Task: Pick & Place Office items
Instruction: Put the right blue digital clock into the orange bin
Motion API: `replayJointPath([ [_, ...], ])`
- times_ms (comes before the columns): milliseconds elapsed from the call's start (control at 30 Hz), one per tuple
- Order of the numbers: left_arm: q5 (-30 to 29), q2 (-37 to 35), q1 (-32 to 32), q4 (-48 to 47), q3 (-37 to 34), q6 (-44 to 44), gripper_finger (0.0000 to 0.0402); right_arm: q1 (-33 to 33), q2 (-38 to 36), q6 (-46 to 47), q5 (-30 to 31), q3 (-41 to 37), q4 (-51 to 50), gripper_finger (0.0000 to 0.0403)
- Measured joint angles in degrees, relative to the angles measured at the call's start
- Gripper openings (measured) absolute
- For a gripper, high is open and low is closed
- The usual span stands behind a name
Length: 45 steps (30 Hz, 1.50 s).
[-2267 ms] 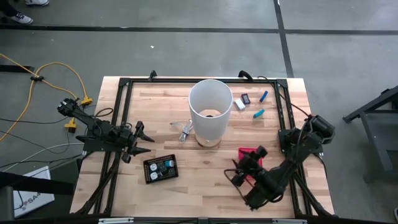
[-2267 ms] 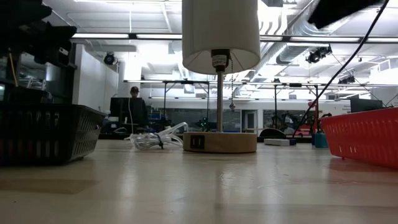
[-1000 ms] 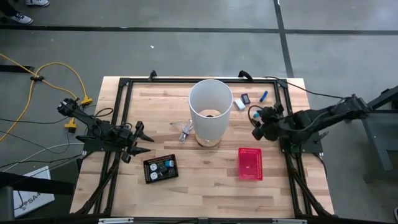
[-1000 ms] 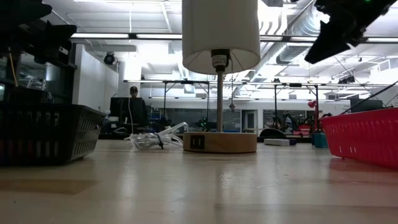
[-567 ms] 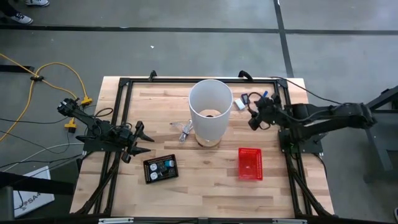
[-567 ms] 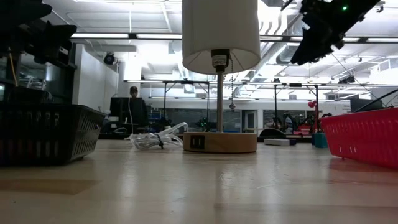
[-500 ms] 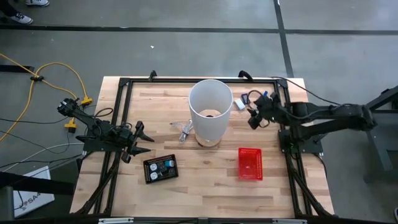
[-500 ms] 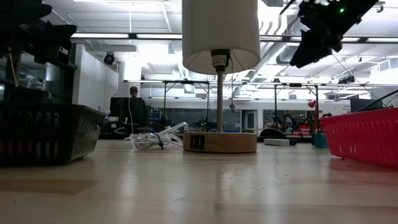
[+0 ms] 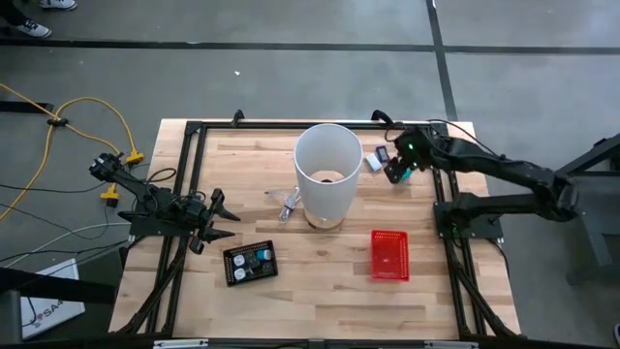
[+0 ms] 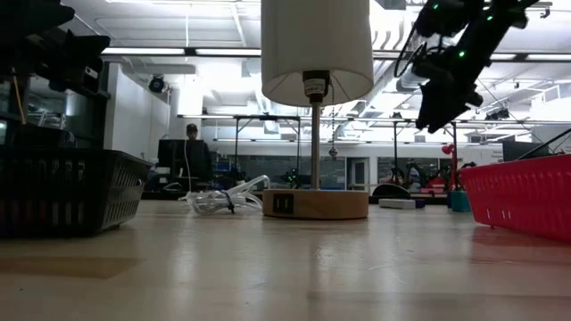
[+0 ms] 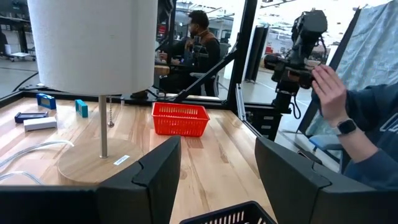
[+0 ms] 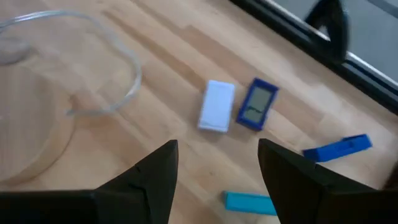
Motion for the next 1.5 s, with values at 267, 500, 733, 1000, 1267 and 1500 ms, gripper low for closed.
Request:
replayJointPath([
  [267, 0.0, 0.0, 0.0, 0.0, 0.0, 0.0, 0.0199, -3.7, 7.6, 0.9, -1.4, 4.0, -1.8, 0.0208],
  [500, 0.0, 0.0, 0.0, 0.0, 0.0, 0.0, 0.0199, -3.7, 9.6, 15.4, 6.0, 5.3, -6.1, 0.0208],
  [733, 0.0, 0.0, 0.0, 0.0, 0.0, 0.0, 0.0199, -3.7, 11.3, 25.5, 10.6, 5.3, -4.5, 0.0208],
  [1000, 0.0, 0.0, 0.0, 0.0, 0.0, 0.0, 0.0199, -3.7, 11.3, 26.3, 13.9, 5.3, -5.5, 0.0208],
  [1267, 0.0, 0.0, 0.0, 0.0, 0.0, 0.0, 0.0199, -7.8, 11.3, 29.1, 13.9, 5.3, -8.0, 0.0208],
  [1500, 0.0, 0.0, 0.0, 0.0, 0.0, 0.0, 0.0199, -18.1, 14.7, 33.7, -0.9, 5.3, -10.6, 0.0208],
])
